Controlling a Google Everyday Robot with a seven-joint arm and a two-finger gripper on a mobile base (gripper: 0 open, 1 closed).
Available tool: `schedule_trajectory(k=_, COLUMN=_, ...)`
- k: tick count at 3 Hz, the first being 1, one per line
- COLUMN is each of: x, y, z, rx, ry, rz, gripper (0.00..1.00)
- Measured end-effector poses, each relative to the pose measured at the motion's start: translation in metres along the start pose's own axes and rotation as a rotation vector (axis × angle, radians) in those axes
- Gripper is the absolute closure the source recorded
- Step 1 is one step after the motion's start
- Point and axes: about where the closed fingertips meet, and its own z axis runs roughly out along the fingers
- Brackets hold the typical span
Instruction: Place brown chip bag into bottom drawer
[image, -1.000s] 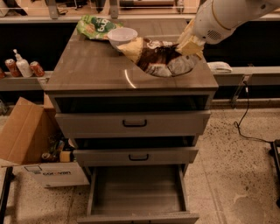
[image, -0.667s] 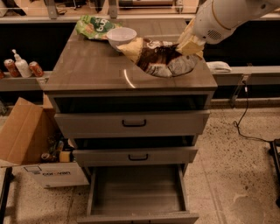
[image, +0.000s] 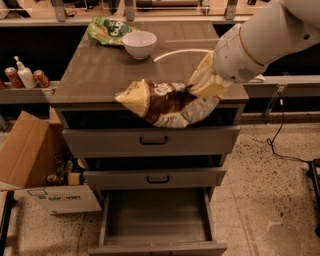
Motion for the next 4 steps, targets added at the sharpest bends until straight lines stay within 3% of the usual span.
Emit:
schedule_trajectory(k=1, x=0.011, y=0.068, z=0.044, rx=-0.160, ry=0.001, rz=0.005, gripper=1.00)
schedule_trajectory(k=2, x=0.012, y=0.069, z=0.046, rx=-0.162, ry=0.003, rz=0.007, gripper=1.00)
schedule_trajectory(k=4, x=0.065, y=0.116, z=0.143, rx=-0.232, ry=0.039, rz=0.107, gripper=1.00)
